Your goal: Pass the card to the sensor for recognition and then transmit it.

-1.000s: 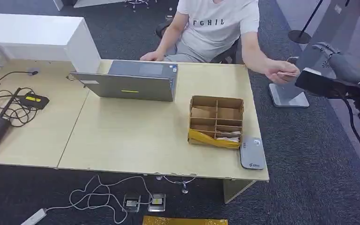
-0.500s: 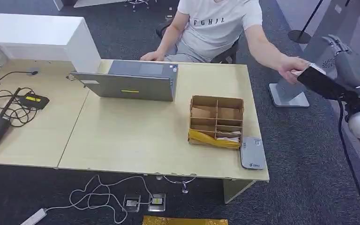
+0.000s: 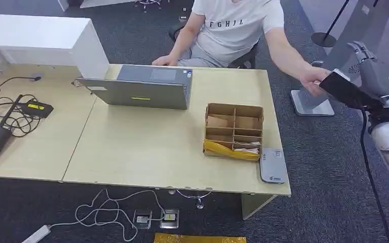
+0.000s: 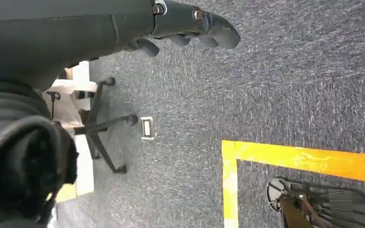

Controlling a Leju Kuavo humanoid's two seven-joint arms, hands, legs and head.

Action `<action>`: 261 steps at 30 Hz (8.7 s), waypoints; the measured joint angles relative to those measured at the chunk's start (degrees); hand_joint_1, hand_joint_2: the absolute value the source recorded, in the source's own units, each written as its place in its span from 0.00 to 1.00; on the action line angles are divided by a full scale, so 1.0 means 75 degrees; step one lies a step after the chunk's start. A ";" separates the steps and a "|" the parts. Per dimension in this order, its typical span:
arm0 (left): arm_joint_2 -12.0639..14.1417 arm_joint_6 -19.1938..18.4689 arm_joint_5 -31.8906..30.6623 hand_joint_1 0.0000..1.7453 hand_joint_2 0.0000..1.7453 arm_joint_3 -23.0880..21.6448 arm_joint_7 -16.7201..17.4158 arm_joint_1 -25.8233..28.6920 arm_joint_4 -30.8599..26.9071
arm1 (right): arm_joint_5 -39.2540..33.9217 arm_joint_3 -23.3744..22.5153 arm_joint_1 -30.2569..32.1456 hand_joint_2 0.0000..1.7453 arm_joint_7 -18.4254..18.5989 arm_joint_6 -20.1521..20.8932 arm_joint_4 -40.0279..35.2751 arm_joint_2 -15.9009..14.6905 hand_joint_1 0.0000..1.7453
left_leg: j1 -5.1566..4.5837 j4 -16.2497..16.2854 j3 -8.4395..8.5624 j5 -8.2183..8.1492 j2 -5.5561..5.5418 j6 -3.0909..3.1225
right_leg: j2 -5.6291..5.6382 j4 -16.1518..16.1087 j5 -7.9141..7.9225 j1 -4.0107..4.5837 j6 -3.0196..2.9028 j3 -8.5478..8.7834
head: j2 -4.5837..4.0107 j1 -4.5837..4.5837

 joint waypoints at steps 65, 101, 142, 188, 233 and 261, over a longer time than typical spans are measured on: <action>-0.0046 0.0155 0.0157 0.00 0.00 -0.0023 0.0079 0.0013 0.0000 | 0.1213 -0.0726 0.3302 1.00 0.0533 0.0289 -0.1868 0.0218 1.00 | 0.0007 -0.0002 0.0005 -0.0003 -0.0001 -0.0005 | 0.0002 -0.0004 -0.0002 0.0007 0.0000 0.0004 | 0.0000 0.0003; -0.0102 0.0268 0.0166 0.00 0.00 -0.0172 0.0096 0.0012 0.0000 | 0.0137 0.0288 0.3777 1.00 0.0536 -0.0209 -0.1387 0.0743 1.00 | 0.0007 -0.0002 0.0005 -0.0003 0.0001 -0.0006 | 0.0004 -0.0004 -0.0003 0.0007 -0.0002 0.0001 | 0.0000 0.0003; -0.0157 0.0394 0.0242 0.00 0.00 -0.0172 0.0230 0.0009 0.0000 | -0.0589 0.0813 0.3846 1.00 0.0152 -0.0888 -0.0245 0.1247 1.00 | 0.0008 -0.0002 0.0017 -0.0003 0.0007 -0.0006 | 0.0008 -0.0004 -0.0003 0.0007 -0.0002 0.0010 | 0.0000 0.0006; -0.0152 0.0079 -0.0003 0.00 0.00 -0.0213 0.0041 -0.0005 0.0000 | 0.0382 0.0259 0.1146 1.00 0.0536 0.0321 -0.2040 0.1469 1.00 | 0.0008 -0.0002 0.0008 0.0000 0.0008 -0.0009 | 0.0005 -0.0001 0.0001 0.0008 -0.0003 0.0007 | 0.0000 0.0006; -0.0090 0.0000 -0.0149 0.00 0.00 -0.0396 0.0018 -0.0011 0.0000 | 0.1206 0.0414 0.1401 1.00 0.0268 -0.0478 -0.0705 0.2384 0.00 | 0.0013 -0.0001 0.0011 0.0000 0.0011 -0.0010 | 0.0010 -0.0002 0.0001 0.0012 -0.0004 0.0003 | 0.0000 0.0006; -0.0090 0.0044 -0.0076 0.00 0.00 -0.0425 0.0012 0.0002 0.0000 | 0.1437 -0.0213 0.2274 1.00 0.1566 0.0525 -0.1912 0.1827 0.00 | 0.0011 0.0000 0.0017 -0.0001 0.0014 -0.0010 | 0.0016 -0.0005 0.0001 0.0012 -0.0004 0.0004 | 0.0000 0.0003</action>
